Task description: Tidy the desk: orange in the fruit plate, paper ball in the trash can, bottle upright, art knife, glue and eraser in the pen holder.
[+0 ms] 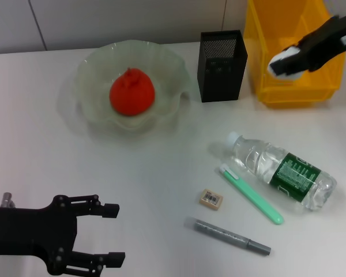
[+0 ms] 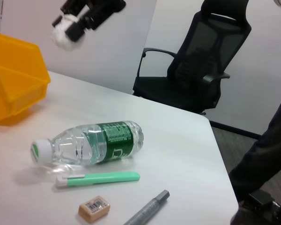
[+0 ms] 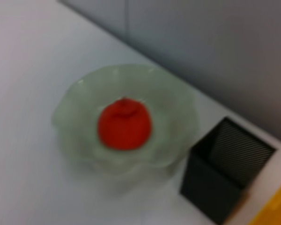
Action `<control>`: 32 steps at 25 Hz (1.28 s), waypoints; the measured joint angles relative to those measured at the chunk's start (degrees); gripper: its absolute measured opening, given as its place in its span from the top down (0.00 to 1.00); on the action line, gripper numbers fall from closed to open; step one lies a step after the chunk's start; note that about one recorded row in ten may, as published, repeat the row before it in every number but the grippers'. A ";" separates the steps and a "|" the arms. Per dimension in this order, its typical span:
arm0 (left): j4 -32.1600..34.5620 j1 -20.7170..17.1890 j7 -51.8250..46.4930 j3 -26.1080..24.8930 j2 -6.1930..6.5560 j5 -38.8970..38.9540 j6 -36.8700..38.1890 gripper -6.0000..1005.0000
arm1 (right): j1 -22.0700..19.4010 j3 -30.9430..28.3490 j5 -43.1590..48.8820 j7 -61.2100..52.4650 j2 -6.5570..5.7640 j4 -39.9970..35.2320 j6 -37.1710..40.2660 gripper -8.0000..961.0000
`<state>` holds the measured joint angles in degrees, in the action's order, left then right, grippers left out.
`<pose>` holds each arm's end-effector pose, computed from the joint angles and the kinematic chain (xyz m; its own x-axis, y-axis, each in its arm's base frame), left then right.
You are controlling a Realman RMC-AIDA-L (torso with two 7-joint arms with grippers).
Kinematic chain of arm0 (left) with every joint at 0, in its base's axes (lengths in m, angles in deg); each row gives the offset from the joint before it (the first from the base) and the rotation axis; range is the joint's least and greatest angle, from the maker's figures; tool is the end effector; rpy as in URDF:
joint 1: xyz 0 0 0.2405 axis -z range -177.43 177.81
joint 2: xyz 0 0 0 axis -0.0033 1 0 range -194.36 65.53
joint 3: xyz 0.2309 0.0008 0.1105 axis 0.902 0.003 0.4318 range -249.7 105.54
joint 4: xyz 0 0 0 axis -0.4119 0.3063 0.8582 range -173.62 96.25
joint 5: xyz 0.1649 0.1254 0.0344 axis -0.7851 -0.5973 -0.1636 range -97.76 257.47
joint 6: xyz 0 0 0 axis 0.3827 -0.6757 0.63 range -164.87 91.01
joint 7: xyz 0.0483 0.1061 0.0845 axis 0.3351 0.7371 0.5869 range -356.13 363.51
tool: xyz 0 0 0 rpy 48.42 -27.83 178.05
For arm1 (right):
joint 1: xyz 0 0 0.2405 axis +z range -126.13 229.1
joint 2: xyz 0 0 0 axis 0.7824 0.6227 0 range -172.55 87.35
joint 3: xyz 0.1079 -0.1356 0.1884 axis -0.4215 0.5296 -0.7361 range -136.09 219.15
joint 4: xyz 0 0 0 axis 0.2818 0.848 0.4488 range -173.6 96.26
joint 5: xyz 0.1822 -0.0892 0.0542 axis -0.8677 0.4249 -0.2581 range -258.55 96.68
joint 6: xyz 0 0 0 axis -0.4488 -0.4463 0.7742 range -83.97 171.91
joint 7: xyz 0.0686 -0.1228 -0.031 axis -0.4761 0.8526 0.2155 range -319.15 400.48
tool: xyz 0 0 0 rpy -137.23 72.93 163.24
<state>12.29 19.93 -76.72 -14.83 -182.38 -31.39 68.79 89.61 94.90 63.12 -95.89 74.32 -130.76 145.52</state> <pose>-0.2587 0.2576 0.0041 0.8837 0.2792 0.3758 0.2528 -0.9602 0.1189 0.1484 0.3682 0.1151 0.8367 -0.5449 -0.0543 -0.4954 -0.7109 -0.4992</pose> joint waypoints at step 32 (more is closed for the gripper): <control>-2.37 0.98 -0.43 -2.02 -0.16 0.16 -0.44 0.19 | -2.15 -7.12 -13.79 44.89 -3.41 39.90 -47.99 0.52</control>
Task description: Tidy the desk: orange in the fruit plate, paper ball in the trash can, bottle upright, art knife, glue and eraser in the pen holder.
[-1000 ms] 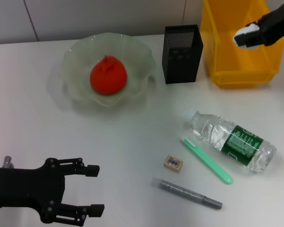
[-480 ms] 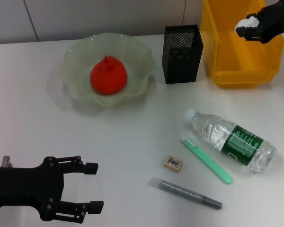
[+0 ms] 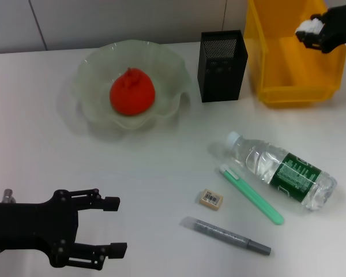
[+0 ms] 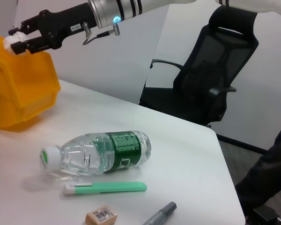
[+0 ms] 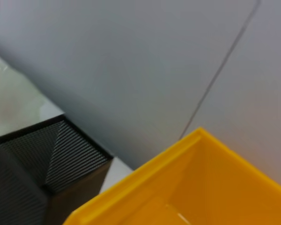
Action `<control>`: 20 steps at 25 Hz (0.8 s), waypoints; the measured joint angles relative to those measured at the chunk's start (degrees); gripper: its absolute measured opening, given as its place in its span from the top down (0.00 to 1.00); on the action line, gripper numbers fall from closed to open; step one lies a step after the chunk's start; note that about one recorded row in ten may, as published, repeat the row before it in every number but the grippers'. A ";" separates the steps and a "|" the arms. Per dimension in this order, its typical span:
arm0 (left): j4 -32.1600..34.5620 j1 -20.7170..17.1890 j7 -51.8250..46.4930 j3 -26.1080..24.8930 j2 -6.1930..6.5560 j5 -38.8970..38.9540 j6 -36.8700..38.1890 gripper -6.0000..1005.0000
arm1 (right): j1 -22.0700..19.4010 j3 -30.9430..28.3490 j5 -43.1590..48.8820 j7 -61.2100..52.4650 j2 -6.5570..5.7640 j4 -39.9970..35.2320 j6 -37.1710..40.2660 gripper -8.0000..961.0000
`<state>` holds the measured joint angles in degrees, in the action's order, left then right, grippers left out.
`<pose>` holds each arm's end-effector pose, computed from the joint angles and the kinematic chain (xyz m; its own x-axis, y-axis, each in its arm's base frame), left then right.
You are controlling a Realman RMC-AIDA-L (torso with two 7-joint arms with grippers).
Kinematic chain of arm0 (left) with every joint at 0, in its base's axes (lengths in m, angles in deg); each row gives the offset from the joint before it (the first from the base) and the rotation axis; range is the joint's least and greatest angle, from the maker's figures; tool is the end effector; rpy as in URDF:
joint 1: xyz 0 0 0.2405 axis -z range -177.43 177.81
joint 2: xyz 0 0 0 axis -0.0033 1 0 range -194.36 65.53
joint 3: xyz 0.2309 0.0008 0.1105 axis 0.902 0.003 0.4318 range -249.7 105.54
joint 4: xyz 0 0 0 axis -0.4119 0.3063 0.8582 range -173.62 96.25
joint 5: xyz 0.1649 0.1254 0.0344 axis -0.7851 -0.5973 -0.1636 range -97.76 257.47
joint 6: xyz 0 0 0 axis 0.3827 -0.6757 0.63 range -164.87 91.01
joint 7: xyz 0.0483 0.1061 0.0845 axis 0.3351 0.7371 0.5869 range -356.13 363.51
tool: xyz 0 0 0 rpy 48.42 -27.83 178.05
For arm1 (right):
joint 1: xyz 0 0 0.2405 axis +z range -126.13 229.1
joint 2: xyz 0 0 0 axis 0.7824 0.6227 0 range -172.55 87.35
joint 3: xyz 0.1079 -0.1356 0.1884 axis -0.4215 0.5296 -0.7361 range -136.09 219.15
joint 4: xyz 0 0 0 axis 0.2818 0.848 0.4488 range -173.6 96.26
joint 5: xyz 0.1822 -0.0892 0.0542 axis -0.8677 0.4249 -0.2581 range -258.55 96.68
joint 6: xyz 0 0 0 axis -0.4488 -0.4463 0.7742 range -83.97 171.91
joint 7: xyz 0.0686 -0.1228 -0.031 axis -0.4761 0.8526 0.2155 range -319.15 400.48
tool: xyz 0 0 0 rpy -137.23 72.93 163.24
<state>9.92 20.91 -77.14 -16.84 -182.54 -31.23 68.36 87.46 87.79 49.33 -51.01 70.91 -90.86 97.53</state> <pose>-0.2591 0.2614 0.0029 0.8611 0.3095 0.4034 0.2867 -0.9508 0.1175 0.2740 0.4419 0.1028 0.9468 -0.2936 -0.1316 -0.2834 -0.5674 -0.7731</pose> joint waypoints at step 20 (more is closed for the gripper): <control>0.06 1.38 -0.20 -0.04 -0.02 0.53 0.02 0.19 | -3.39 -1.36 8.03 -28.68 0.43 -21.22 22.72 0.16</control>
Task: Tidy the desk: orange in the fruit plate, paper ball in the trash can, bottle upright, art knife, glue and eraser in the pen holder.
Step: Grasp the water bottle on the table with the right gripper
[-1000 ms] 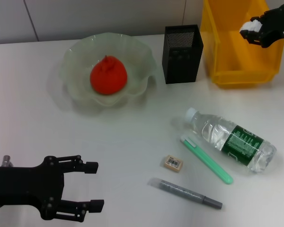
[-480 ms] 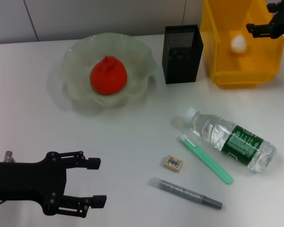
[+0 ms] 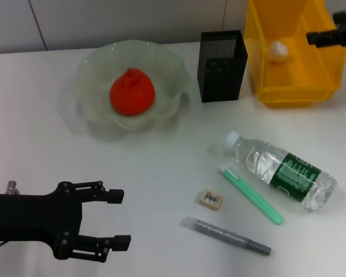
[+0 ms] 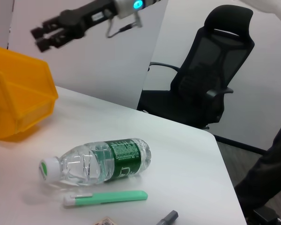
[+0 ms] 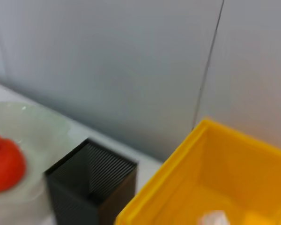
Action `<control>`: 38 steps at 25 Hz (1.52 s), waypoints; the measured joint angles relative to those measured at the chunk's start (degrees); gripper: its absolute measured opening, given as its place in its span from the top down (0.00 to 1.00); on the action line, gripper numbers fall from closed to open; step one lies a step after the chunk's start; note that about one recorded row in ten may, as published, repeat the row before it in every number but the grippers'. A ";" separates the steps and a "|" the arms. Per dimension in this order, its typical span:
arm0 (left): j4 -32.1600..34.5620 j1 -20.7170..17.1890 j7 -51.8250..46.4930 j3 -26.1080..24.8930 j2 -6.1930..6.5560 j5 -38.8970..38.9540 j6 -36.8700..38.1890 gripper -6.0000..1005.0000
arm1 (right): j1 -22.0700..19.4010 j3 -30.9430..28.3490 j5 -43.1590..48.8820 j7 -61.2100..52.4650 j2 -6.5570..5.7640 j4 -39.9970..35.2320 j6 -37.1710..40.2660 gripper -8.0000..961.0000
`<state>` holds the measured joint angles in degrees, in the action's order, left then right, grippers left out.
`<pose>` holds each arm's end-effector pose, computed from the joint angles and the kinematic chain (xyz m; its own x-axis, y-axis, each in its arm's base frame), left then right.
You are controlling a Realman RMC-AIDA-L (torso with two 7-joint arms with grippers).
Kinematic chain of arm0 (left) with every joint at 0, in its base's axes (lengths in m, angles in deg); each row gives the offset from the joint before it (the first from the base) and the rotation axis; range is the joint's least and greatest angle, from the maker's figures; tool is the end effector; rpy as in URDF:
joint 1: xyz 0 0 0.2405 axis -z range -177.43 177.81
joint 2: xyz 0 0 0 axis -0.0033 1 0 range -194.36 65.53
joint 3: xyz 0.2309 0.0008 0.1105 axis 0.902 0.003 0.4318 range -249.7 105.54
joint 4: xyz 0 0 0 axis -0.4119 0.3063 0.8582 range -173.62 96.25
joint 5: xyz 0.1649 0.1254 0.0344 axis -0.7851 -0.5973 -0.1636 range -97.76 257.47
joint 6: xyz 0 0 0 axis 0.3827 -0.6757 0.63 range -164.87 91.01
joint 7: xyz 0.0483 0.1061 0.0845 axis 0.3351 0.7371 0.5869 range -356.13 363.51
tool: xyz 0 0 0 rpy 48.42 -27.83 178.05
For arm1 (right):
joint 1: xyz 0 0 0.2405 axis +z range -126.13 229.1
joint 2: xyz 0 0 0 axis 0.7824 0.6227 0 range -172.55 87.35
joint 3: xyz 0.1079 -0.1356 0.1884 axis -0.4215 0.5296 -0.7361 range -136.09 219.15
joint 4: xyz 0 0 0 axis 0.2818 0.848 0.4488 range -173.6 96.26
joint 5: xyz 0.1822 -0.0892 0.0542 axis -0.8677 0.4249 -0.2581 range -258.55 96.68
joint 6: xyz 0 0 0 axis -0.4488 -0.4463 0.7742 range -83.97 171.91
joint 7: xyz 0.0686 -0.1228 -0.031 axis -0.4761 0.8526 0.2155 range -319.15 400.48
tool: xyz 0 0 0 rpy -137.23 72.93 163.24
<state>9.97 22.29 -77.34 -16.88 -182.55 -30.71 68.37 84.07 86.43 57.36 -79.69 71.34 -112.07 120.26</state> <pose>-0.2516 0.2682 0.0035 0.8644 0.2890 0.4114 0.2649 -0.9573 0.1159 0.2418 0.4037 0.1397 0.8242 -0.5008 -0.2642 -0.5361 -0.5401 -0.6488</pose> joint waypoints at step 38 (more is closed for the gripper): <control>-0.15 0.48 0.59 0.07 -0.08 -0.44 0.21 0.20 | 14.93 21.36 22.02 -16.96 3.82 9.47 27.29 0.16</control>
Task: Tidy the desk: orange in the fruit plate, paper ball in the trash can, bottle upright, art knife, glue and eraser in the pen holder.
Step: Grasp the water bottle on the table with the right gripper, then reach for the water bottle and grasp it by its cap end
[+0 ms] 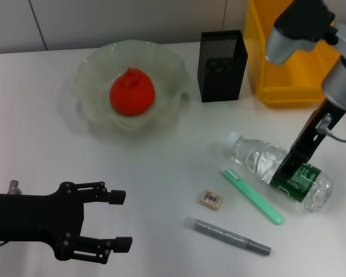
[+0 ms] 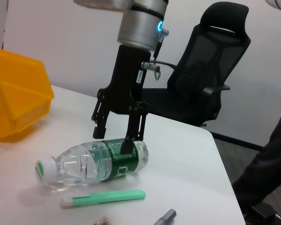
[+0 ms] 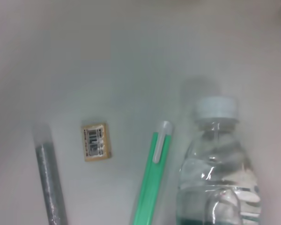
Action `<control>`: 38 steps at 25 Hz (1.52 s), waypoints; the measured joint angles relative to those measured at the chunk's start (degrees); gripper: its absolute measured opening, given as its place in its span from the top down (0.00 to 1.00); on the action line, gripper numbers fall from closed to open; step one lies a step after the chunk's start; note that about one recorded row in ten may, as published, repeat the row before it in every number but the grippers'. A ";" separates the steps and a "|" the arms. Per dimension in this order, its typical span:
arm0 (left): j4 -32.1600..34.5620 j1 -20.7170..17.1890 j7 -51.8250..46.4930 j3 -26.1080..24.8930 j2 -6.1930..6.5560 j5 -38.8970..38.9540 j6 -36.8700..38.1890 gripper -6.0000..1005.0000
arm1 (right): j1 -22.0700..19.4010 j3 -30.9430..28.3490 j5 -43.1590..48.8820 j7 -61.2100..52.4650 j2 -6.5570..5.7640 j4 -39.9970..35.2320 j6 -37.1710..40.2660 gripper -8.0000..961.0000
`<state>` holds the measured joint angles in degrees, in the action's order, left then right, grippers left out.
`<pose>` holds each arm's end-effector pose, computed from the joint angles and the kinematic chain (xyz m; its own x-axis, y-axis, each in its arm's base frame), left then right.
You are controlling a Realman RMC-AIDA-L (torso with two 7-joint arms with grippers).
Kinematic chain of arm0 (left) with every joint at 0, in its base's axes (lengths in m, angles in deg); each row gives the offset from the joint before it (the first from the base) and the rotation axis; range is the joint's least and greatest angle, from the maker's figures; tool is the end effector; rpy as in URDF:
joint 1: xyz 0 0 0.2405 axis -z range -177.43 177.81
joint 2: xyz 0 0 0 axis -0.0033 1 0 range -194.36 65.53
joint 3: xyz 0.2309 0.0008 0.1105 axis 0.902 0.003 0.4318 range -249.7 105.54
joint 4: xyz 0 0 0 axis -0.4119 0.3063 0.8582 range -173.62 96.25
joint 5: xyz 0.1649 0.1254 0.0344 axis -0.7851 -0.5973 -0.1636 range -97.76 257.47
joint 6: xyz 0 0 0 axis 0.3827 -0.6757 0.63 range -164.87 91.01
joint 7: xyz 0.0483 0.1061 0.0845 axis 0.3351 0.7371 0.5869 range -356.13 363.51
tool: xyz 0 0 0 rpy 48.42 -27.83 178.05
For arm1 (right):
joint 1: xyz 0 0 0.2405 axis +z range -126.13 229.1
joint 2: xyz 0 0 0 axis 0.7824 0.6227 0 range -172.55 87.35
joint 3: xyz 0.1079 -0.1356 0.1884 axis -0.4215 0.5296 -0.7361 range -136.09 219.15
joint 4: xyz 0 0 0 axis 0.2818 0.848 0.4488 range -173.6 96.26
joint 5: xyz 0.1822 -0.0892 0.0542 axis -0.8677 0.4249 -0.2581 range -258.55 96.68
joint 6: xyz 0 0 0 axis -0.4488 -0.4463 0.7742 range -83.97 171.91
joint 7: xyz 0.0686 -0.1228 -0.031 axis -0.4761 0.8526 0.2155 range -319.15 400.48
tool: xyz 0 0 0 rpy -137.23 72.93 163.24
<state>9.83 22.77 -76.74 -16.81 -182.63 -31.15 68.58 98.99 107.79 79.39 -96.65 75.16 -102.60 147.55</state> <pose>-0.2499 0.2689 0.0023 0.8707 0.2759 0.4071 0.2484 -0.9612 0.1200 0.1875 0.3686 0.0276 0.6225 -0.6445 0.4440 -0.5313 -0.7646 -0.3649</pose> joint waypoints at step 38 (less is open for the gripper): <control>-1.40 0.09 0.73 -0.08 0.01 0.27 -0.13 0.21 | -1.08 4.49 0.50 -0.48 1.44 5.24 -9.12 0.18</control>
<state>8.43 22.85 -76.02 -16.89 -182.63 -30.88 68.45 97.92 112.28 79.89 -97.13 76.60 -97.36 138.43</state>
